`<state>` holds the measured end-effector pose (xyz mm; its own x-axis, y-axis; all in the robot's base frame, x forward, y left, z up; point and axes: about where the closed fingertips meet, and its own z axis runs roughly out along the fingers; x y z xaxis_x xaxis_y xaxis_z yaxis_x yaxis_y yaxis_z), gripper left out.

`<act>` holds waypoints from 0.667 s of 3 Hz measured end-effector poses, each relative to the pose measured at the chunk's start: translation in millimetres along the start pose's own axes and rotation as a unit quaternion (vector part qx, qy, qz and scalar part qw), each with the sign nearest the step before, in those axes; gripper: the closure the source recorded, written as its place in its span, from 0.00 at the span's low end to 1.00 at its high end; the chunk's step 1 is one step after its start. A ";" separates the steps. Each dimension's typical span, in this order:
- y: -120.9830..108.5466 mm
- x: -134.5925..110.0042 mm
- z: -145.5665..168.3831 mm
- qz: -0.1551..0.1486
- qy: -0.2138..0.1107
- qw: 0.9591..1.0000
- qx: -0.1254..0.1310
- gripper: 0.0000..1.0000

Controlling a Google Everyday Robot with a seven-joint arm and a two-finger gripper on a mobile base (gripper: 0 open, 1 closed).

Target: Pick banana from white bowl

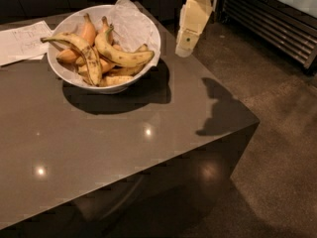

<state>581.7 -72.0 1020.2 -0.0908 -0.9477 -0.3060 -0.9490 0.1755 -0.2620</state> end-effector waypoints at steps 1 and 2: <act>-2.2 -31.9 4.1 -0.022 0.002 1.000 0.004 0.00; -5.6 -70.9 26.4 -0.051 0.025 0.998 -0.008 0.00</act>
Offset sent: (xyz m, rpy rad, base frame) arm 0.0227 0.1208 -0.0141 -0.2084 0.0949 0.1627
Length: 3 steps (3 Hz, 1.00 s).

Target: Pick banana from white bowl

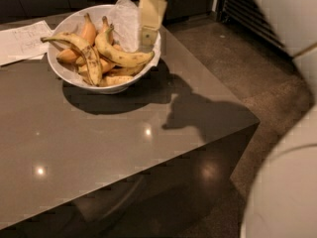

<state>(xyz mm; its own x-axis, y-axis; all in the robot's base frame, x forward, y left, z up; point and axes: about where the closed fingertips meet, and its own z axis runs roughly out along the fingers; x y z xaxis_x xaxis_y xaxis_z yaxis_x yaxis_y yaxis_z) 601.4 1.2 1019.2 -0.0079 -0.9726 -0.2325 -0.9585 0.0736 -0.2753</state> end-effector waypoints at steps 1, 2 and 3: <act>-11.0 -31.4 32.8 -0.020 0.017 1.000 -0.015 0.00; -19.9 -48.6 59.8 -0.027 0.026 0.999 -0.029 0.09; -27.1 -58.1 80.6 -0.027 0.030 0.998 -0.040 0.16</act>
Offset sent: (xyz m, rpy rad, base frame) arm 0.0229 0.0530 -0.0636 -0.1966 0.2180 0.0585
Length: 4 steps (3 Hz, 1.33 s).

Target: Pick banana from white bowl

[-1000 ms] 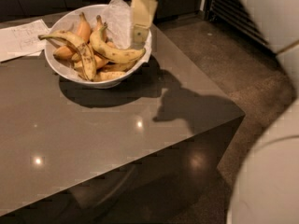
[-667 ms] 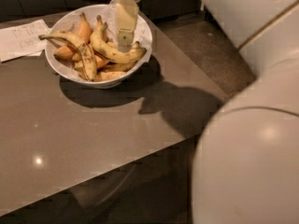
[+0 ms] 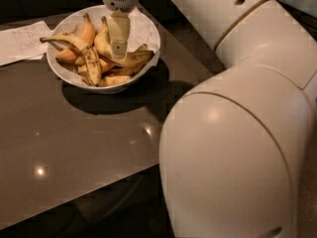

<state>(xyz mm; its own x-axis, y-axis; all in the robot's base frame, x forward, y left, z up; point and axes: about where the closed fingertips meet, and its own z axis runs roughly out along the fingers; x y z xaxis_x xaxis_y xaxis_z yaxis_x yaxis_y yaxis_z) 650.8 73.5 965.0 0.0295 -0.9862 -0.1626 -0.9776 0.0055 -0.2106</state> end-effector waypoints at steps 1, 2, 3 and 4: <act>-5.7 -1.9 18.7 0.006 0.002 1.000 -0.015 0.20; -5.9 2.6 37.9 0.018 0.003 0.999 -0.036 0.30; -4.5 9.1 56.3 0.035 0.003 0.998 -0.059 0.32; -4.1 12.1 69.8 0.045 0.004 0.996 -0.074 0.31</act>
Offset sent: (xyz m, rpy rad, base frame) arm -0.0165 -0.0299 -0.0557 -0.1133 0.2699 -0.0458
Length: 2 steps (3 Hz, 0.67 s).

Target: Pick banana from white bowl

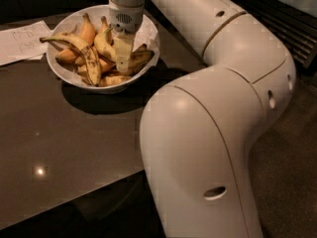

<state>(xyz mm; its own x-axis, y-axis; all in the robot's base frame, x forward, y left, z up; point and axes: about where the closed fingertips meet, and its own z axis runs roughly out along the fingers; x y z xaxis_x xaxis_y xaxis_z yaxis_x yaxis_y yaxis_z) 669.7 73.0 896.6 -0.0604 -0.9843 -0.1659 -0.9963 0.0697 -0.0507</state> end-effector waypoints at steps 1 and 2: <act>0.1 4.4 5.6 0.008 0.003 1.000 -0.008 0.49; 0.1 4.6 5.7 0.009 0.004 1.000 -0.008 0.72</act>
Offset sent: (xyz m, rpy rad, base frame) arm 0.0000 -0.0031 -0.0057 -0.0044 0.0165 -0.0130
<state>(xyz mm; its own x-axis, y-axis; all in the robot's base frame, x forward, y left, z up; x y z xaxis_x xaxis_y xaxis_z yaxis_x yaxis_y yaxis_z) 669.7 69.4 890.2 -0.0779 -0.9841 -0.1596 -0.9959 0.0841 -0.0325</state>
